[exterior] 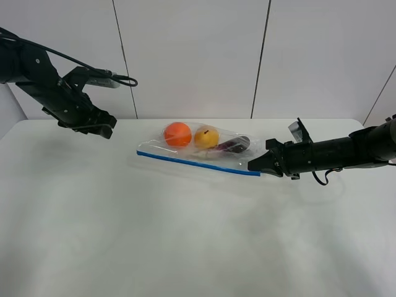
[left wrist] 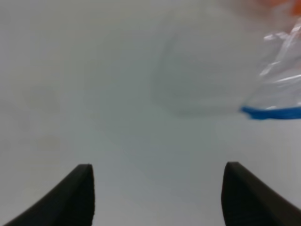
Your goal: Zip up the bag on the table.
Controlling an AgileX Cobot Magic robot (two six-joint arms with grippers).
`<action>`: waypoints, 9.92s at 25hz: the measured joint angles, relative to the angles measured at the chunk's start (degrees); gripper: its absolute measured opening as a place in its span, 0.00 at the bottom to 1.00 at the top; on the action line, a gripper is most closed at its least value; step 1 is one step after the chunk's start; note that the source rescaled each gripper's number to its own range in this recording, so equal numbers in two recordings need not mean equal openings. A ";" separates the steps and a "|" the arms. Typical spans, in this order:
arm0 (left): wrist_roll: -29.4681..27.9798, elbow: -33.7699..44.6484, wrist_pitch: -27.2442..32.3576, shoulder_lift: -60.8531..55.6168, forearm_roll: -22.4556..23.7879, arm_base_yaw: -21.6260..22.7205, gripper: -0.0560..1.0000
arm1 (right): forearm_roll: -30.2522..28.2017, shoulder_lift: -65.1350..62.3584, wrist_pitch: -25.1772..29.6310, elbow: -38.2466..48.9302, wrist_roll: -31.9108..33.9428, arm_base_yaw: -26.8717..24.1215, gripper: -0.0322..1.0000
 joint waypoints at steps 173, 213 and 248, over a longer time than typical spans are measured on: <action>-15.53 43.91 32.47 -106.12 2.22 4.93 0.99 | -84.52 -59.71 -6.66 -9.50 68.11 -1.67 0.97; -15.49 43.91 32.40 -106.12 2.17 4.93 0.99 | -81.93 -117.60 7.89 26.30 71.57 -1.67 0.96; -15.47 43.91 32.40 -106.12 2.88 4.93 0.99 | -82.28 -117.99 5.62 28.27 71.99 -1.67 0.96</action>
